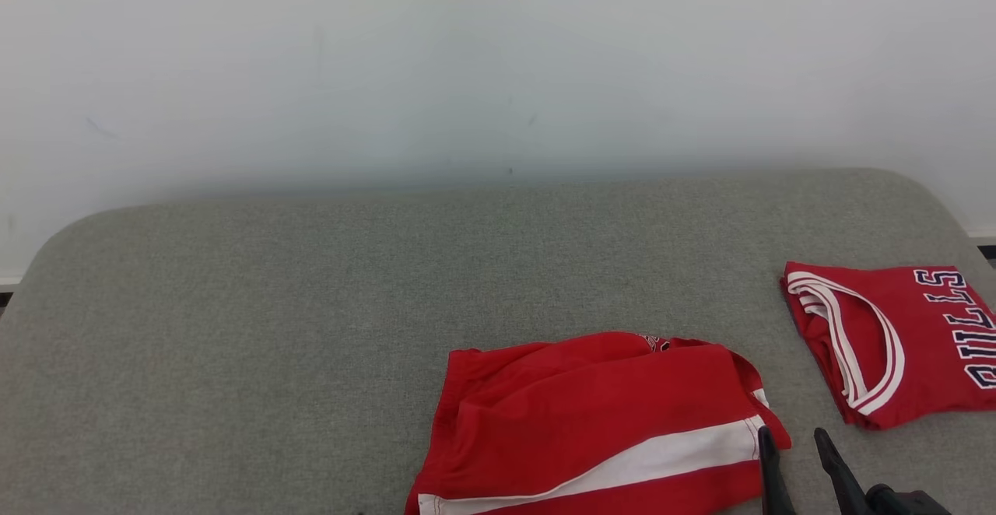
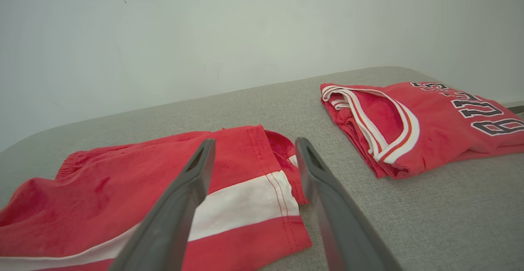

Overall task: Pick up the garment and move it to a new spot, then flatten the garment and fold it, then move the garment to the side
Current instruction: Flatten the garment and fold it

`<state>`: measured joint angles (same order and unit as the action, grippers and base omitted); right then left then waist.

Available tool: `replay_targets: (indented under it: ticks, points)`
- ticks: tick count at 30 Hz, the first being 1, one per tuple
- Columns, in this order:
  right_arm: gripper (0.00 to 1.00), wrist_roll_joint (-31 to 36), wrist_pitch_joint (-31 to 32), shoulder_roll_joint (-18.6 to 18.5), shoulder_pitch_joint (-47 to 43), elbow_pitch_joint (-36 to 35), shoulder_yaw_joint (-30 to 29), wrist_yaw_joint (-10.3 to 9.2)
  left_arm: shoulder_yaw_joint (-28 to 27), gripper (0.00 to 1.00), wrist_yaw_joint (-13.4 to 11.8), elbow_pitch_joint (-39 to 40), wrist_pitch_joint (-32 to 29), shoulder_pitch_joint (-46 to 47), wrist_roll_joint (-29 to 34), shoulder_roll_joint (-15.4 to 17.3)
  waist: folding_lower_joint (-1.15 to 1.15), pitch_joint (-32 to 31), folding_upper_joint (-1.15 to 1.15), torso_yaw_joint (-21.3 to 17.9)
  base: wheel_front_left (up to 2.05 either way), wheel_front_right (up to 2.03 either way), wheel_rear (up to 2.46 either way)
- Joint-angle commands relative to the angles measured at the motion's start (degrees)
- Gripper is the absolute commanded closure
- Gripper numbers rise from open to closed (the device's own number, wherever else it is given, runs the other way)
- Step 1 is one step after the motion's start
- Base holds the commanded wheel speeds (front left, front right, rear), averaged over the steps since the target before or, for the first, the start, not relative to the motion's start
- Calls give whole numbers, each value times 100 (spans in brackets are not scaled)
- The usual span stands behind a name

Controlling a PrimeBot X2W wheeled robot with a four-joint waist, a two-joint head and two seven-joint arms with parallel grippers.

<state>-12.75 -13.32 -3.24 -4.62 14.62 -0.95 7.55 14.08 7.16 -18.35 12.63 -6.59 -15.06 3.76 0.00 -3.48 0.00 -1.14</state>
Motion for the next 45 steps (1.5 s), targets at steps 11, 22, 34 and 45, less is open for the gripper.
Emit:
replay_targets:
  ticks: [11, 22, 34, 45]
  points:
    - [0, 7, -32, 14, 74, 41, 53, -15, 558, 0, 34, -860, -346, 812, -754, 114, 0, 92, 0, -293, 0, 0, 0]
    - [0, -4, -10, 17, 94, 68, 65, -15, 755, 100, 35, -1136, -149, 992, -868, 248, 0, 123, 0, -324, 0, 0, 0]
    - [0, -143, 1167, -178, 627, 668, 30, -15, 726, 100, -54, -1185, 56, 1080, -924, 295, 0, 239, 0, -349, 0, 0, 0]
    - [0, -467, 1692, -457, 1392, 1674, 586, -15, 822, 100, -48, -1227, 80, 1166, -937, 298, 0, 336, 0, -201, 0, 0, 0]
